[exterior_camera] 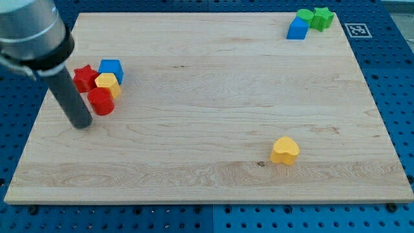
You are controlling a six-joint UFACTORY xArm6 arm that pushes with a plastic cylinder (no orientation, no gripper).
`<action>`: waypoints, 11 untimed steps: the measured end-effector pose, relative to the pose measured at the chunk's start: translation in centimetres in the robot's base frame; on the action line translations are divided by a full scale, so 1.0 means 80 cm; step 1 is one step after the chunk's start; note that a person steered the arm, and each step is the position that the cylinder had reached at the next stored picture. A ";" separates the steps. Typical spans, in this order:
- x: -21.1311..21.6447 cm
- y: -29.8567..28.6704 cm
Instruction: Slide the yellow heart closer to the group of blocks
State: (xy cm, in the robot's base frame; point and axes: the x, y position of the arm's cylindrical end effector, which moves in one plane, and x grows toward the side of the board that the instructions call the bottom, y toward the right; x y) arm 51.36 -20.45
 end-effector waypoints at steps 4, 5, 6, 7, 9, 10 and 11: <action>0.112 0.341; 0.115 0.424; 0.109 0.429; 0.096 0.429; 0.054 0.420; 0.045 0.395; 0.044 0.368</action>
State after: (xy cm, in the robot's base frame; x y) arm 54.90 8.99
